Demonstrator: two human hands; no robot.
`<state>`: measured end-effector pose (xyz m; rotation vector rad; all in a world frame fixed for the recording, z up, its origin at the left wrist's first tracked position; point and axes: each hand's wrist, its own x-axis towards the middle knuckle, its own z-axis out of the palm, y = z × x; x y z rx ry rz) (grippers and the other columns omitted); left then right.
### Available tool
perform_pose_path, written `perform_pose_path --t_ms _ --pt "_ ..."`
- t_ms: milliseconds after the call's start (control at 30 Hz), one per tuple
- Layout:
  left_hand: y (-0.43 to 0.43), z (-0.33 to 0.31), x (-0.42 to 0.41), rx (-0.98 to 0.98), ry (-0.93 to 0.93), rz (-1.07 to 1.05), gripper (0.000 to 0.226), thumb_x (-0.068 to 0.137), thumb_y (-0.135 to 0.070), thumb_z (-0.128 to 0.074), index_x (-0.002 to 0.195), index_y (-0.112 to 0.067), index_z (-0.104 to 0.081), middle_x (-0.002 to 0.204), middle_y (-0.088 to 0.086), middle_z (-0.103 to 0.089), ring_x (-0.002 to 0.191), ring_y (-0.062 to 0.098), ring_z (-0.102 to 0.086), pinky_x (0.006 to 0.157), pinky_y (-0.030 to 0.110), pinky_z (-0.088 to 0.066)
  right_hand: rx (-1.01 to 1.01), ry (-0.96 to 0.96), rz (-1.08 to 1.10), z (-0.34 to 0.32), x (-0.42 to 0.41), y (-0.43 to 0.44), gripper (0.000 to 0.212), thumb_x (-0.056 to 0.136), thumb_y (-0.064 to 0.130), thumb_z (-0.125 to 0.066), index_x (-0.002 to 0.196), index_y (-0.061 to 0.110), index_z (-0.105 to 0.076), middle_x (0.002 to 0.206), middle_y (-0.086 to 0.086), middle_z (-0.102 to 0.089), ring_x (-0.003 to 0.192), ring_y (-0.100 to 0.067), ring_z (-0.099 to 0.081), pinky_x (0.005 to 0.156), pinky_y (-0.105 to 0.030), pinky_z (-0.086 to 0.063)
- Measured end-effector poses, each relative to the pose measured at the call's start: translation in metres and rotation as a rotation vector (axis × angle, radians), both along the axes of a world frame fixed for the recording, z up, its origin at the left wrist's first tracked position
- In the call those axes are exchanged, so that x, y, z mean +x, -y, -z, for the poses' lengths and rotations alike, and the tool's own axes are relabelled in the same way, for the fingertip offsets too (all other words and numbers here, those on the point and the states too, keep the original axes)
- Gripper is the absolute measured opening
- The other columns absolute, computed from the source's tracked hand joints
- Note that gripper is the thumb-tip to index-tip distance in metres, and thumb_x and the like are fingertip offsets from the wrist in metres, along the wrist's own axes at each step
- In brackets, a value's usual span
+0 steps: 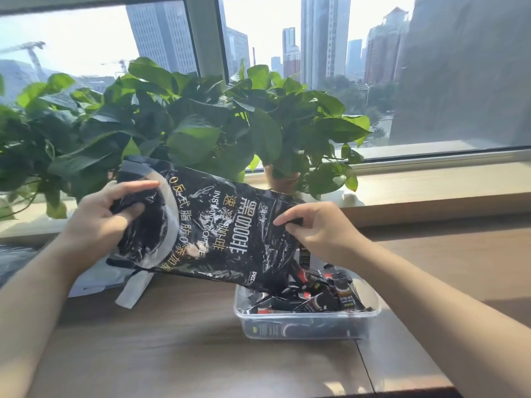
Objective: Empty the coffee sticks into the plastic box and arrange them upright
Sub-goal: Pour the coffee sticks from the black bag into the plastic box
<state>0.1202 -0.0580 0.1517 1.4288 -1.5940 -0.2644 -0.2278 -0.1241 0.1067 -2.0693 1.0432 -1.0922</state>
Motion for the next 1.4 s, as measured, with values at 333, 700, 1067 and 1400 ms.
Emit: perform_pose_path --t_ms 333,700,1067,1400 --pt "-0.005 -0.007 0.012 -0.036 -0.042 -0.056 0.055 0.095 0.000 -0.061 0.102 -0.053 -0.070 0.118 0.003 -0.063 0.095 -0.003 -0.063 0.092 0.023 -0.048 -0.073 -0.028 0.002 -0.011 0.011 0.005 0.025 0.093 0.002 -0.065 0.098 0.020 -0.081 0.068 -0.009 -0.073 0.045 -0.007 -0.042 0.047 -0.014 -0.037" --pt "-0.005 0.011 0.007 0.002 -0.093 -0.043 0.045 0.094 0.001 -0.061 0.111 -0.040 -0.069 0.120 0.005 -0.067 0.106 0.017 -0.064 0.091 0.027 -0.049 -0.149 -0.066 0.046 -0.013 0.004 0.005 0.025 0.090 0.002 -0.068 0.094 0.023 -0.081 0.068 0.006 -0.071 0.049 -0.003 -0.050 0.055 -0.013 -0.042" --pt "-0.006 0.035 0.014 0.127 -0.173 -0.038 0.044 0.094 0.001 -0.062 0.116 -0.035 -0.072 0.114 -0.001 -0.072 0.105 0.022 -0.069 0.097 0.050 -0.053 -0.131 -0.148 0.027 -0.009 0.007 0.004 0.026 0.091 0.001 -0.067 0.095 0.022 -0.081 0.070 0.024 -0.064 0.052 0.000 -0.054 0.055 -0.008 -0.042" --pt "0.011 0.003 -0.055 -0.083 0.465 0.220 0.022 0.071 -0.041 -0.076 0.093 -0.041 -0.071 0.159 -0.011 -0.031 0.153 0.008 -0.004 0.121 0.048 -0.006 -0.145 -0.093 -0.058 -0.006 0.014 0.002 0.025 0.092 0.001 -0.067 0.093 0.021 -0.081 0.069 0.012 -0.068 0.053 -0.010 -0.050 0.056 -0.014 -0.042"
